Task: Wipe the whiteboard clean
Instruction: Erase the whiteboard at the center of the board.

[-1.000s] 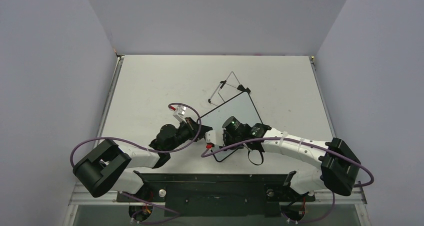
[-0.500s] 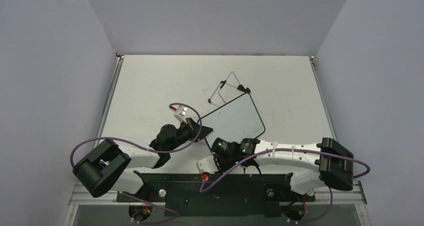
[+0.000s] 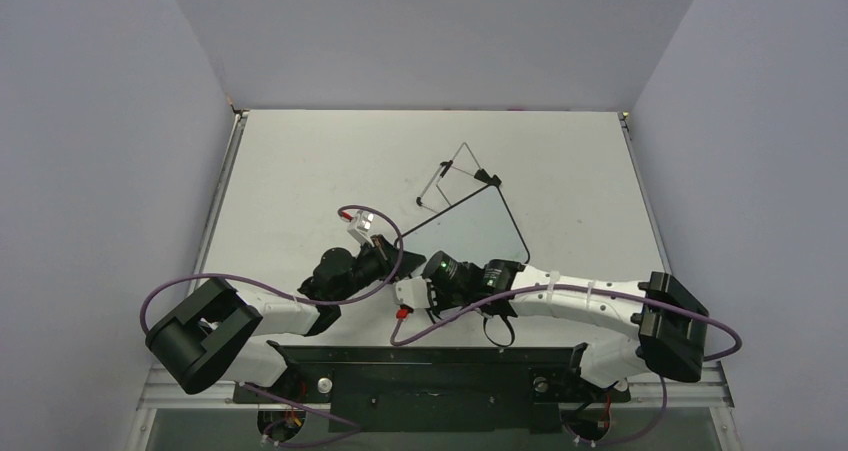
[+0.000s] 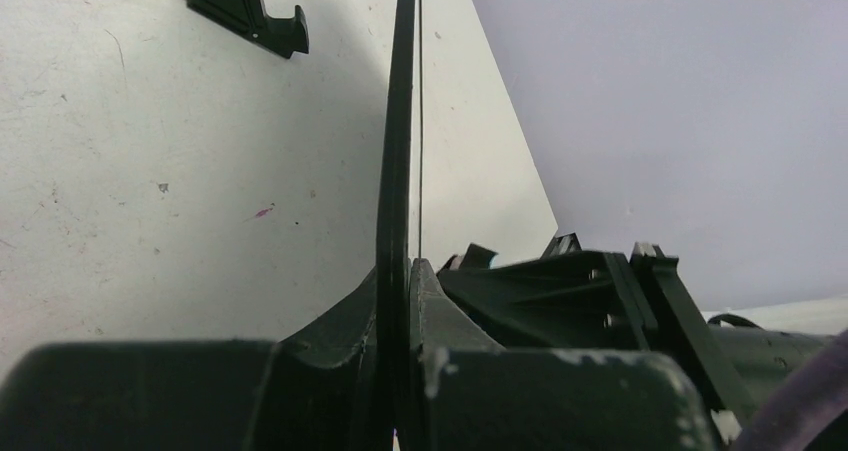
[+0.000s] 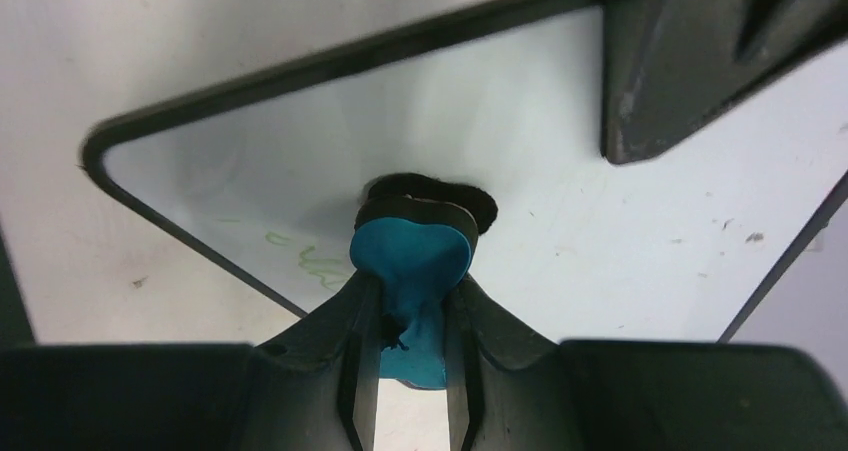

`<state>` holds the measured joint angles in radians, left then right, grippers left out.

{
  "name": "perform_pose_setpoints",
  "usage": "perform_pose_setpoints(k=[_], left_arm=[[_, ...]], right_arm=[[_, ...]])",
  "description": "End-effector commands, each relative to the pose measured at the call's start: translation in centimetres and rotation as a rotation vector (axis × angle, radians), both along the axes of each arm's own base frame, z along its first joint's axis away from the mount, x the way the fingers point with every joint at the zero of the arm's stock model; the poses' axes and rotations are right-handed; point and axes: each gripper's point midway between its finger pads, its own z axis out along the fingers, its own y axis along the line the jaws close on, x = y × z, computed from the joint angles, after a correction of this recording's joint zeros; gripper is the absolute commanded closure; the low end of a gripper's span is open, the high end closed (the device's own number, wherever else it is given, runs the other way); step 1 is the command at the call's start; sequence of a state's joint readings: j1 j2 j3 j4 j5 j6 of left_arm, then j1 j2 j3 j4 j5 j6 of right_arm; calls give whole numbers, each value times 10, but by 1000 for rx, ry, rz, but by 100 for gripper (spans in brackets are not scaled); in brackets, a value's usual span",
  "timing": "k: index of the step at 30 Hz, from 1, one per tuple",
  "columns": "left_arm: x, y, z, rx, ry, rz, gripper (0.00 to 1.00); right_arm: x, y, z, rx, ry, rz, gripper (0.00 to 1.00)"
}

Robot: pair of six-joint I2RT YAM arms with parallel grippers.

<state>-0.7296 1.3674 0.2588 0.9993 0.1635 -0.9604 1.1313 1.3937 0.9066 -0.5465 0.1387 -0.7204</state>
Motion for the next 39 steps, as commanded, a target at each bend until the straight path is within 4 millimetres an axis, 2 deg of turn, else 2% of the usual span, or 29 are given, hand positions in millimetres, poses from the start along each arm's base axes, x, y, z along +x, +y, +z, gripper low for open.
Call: perform_pose_setpoints(k=[1, 3, 4, 8, 10, 12, 14, 16, 19, 21, 26, 30, 34, 39], left_arm=[[0, -10, 36, -88, -83, -38, 100], [0, -9, 36, -89, -83, -37, 100], [0, -9, 36, -89, -83, -36, 100], [0, -8, 37, -91, -85, -37, 100], [-1, -9, 37, -92, -87, -43, 100], [-1, -8, 37, -93, -88, -44, 100], [-2, -7, 38, -95, -90, -41, 100], [-2, -6, 37, -94, -91, -40, 100], [-2, -6, 39, -100, -92, -40, 100], [-2, -6, 40, -107, -91, -42, 100], [-1, -4, 38, -113, -84, -30, 100], [1, -2, 36, -113, -75, -15, 100], [2, 0, 36, -113, -72, -12, 100], [1, 2, 36, -113, -74, -12, 100]], right_arm=[[-32, 19, -2, -19, 22, 163, 100], [-53, 13, -12, -53, 85, 239, 100], [-55, 11, -14, -62, 93, 247, 100], [-49, -1, -18, -83, 88, 223, 100], [-36, -4, -16, -56, 84, 148, 100], [-9, -14, -11, -10, 91, 15, 100], [8, -21, -8, 28, 86, -74, 100], [19, -26, -6, 53, 63, -129, 100], [22, -26, -7, 65, 56, -151, 100], [15, -23, -9, 59, 80, -128, 100], [-39, -9, -18, 13, 211, 119, 100], [-53, -11, -26, -30, 231, 179, 100], [-39, -15, -32, -57, 163, 120, 100], [7, -33, -21, -46, 16, -73, 100]])
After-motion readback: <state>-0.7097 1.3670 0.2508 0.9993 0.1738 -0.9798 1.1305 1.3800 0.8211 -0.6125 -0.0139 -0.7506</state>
